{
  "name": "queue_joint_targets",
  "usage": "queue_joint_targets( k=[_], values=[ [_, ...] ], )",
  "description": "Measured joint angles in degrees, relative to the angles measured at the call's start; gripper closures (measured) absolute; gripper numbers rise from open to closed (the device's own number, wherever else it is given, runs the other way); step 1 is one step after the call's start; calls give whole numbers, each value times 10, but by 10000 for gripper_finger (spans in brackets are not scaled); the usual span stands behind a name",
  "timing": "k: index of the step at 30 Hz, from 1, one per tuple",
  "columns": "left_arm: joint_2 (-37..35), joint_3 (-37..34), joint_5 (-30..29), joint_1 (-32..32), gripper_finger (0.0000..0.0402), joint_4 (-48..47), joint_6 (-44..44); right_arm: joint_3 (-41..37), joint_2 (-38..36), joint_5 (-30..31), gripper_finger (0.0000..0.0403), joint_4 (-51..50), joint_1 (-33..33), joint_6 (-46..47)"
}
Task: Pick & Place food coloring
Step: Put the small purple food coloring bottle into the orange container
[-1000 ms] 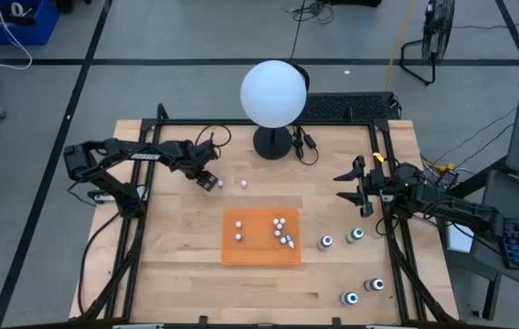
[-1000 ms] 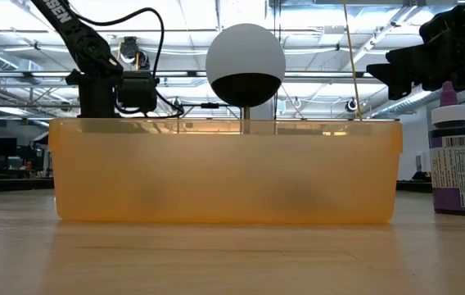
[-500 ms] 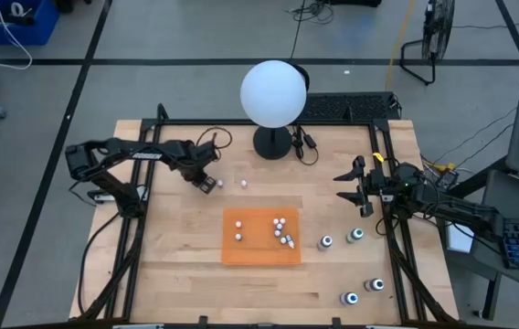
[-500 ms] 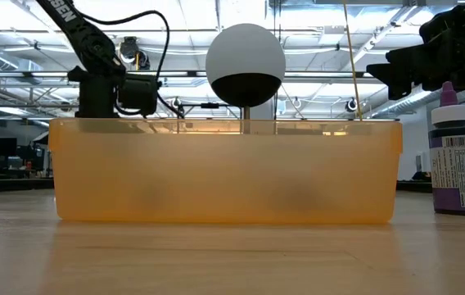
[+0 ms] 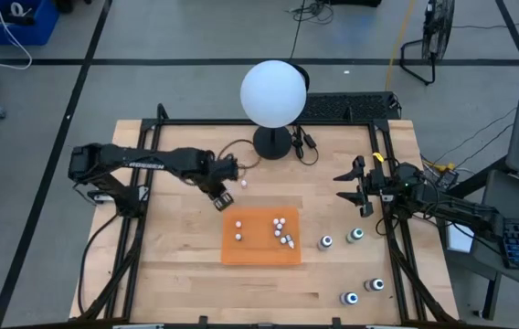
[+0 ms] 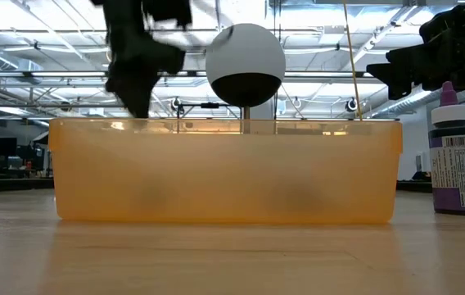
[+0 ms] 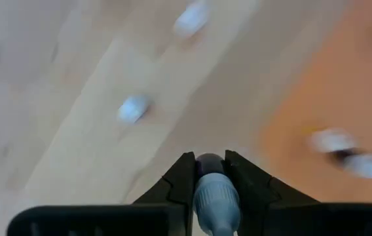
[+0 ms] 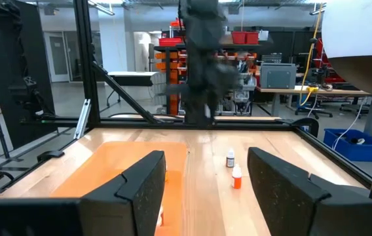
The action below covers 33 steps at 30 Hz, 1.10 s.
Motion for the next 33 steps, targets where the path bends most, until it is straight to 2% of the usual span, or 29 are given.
queue_joint_targets(
  k=[7,13,20,33],
  values=[
    [43,88,-66,-131,333,5,-36,0,0,0,195,0,0,0],
    [149,124,-58,-191,333,4,-36,0,0,0,199,0,0,0],
    [226,131,-40,-195,333,-4,-61,0,0,0,195,0,0,0],
    [228,152,-39,-172,333,4,-47,0,0,0,195,0,0,0]
  ],
)
